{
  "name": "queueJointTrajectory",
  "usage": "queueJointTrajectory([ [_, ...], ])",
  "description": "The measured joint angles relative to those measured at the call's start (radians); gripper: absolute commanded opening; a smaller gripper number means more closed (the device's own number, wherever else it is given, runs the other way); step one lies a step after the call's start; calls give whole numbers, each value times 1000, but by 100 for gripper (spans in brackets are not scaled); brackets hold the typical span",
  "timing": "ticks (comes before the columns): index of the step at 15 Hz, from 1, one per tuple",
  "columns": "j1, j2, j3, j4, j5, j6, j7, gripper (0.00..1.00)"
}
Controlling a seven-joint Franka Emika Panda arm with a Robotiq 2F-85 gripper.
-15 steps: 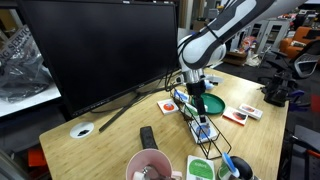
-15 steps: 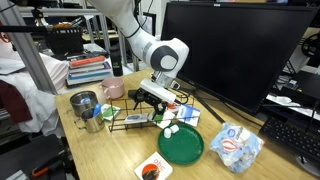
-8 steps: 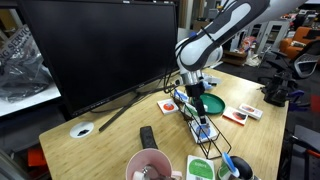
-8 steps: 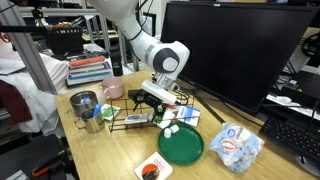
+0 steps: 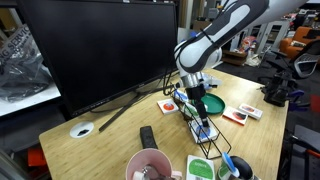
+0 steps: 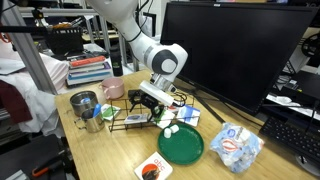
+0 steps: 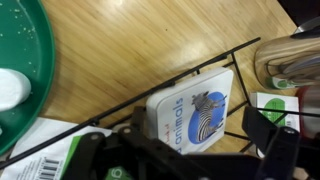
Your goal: Pick up the object with zebra tag and put it on the table
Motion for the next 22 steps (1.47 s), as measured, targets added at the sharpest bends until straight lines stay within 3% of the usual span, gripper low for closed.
queueJointTrajectory([
  [3, 0, 6, 4, 0, 0, -9, 0, 93],
  [6, -1, 11, 5, 0, 0, -11, 0, 61],
  [13, -24, 10, 5, 9, 3, -10, 2, 14],
  [16, -32, 6, 7, 13, 10, -12, 4, 5],
  [22, -34, -27, 12, 12, 16, -29, 10, 5],
])
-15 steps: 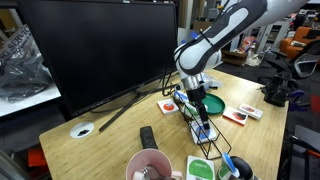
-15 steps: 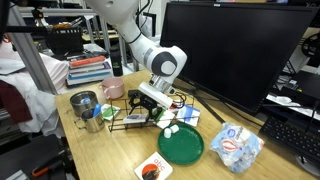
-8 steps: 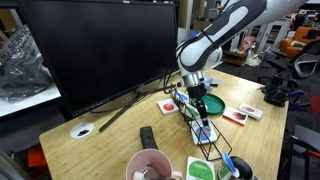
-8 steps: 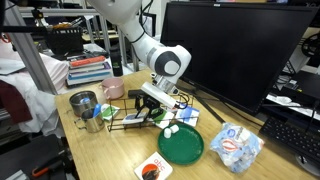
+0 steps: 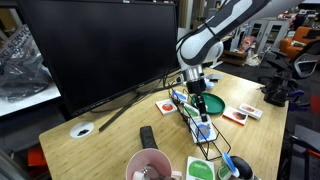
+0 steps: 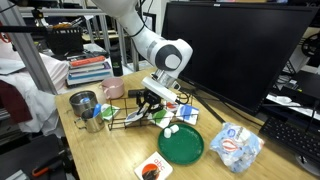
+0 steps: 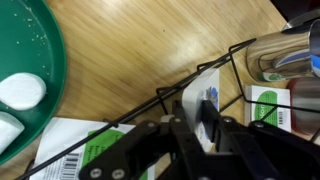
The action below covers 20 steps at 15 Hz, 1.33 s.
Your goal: Pick up the object with zebra tag and put it on the table
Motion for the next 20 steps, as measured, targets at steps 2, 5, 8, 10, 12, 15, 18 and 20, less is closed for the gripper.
queueJointTrajectory([
  [2, 0, -24, 0, -10, 0, -3, 13, 4],
  [5, -1, -68, -1, -39, 0, -5, 29, 2],
  [8, -9, -106, -2, -76, 8, -4, 35, 4],
  [10, -18, -129, -3, -99, 20, -1, 36, 4],
  [12, -28, -154, -3, -118, 38, 2, 36, 4],
  [15, -40, -196, -4, -146, 71, 16, 36, 4],
  [18, -43, -245, -19, -184, 70, 47, 73, 4],
  [20, -42, -292, -40, -226, 52, 92, 139, 4],
])
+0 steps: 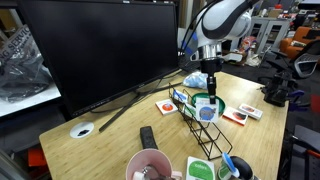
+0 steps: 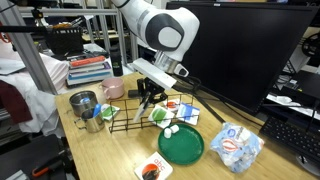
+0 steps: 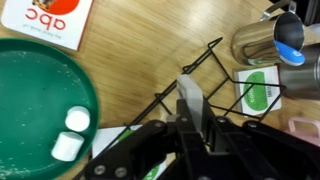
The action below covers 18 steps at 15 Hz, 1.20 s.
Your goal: Pick up the object with zebra tag and put it on the table
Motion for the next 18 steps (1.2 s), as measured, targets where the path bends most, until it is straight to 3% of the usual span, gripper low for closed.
queueJointTrajectory([
  [5, 6, -136, -52, -160, -107, 116, 225, 4],
  [12, 57, -271, -70, -410, -273, 247, 664, 4],
  [18, 92, -281, -67, -479, -274, 387, 786, 4],
])
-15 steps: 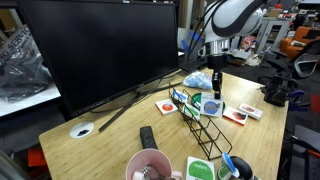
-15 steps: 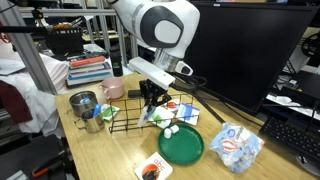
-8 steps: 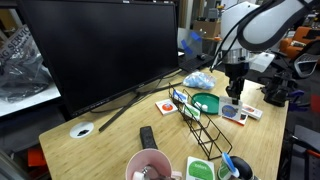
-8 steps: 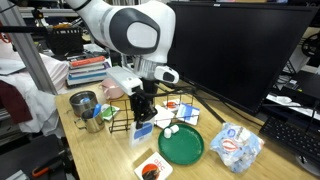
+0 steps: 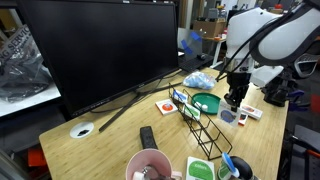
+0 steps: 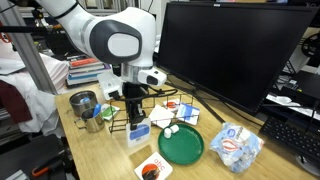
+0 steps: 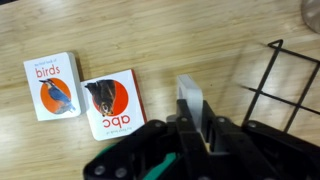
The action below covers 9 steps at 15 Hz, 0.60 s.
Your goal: Pick up the object with zebra tag and put it on the table
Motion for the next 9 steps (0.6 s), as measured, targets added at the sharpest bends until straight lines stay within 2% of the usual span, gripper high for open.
queueJointTrajectory([
  [9, 20, 32, 3, -36, 10, 115, 0, 4],
])
